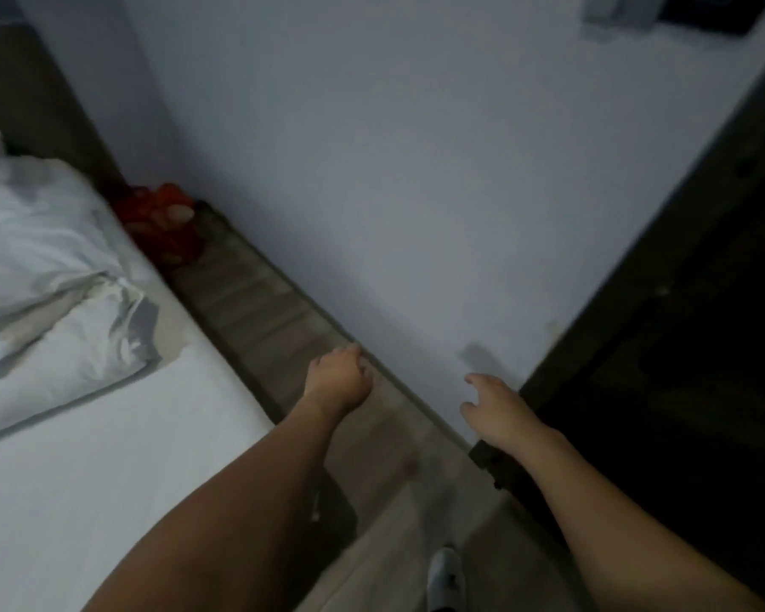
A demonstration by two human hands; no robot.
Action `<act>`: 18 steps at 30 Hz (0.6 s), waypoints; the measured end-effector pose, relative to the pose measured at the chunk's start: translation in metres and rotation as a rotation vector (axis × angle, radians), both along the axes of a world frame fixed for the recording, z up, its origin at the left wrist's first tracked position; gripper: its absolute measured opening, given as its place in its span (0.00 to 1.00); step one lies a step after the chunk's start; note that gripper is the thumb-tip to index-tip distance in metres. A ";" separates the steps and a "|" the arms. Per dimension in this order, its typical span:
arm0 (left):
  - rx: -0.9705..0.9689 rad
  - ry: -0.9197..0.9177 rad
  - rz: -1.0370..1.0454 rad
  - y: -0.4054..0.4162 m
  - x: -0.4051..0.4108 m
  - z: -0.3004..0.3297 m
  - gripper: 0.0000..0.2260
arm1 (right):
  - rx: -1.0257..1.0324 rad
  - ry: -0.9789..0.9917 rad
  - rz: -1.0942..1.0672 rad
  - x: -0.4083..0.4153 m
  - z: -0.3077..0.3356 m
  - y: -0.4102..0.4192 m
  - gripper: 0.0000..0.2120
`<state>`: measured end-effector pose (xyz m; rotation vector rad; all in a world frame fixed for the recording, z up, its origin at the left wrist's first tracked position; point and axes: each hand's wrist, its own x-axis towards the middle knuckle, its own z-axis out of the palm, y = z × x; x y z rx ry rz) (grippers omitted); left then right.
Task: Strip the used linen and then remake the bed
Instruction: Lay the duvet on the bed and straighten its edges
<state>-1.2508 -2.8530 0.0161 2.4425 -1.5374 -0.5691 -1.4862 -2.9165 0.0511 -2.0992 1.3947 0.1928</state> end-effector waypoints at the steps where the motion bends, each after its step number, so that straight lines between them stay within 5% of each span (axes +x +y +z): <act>1: -0.004 0.005 0.082 -0.008 0.018 0.001 0.18 | 0.013 -0.004 0.076 0.020 0.001 -0.023 0.27; 6: -0.019 0.068 0.537 -0.014 0.105 -0.003 0.11 | 0.037 0.012 0.400 0.153 -0.001 -0.111 0.27; 11: 0.002 0.130 0.865 -0.009 0.183 -0.020 0.18 | 0.100 -0.021 0.718 0.296 -0.010 -0.142 0.28; 18: 0.018 0.201 1.085 -0.054 0.325 -0.041 0.19 | 0.135 0.129 0.823 0.456 -0.029 -0.218 0.29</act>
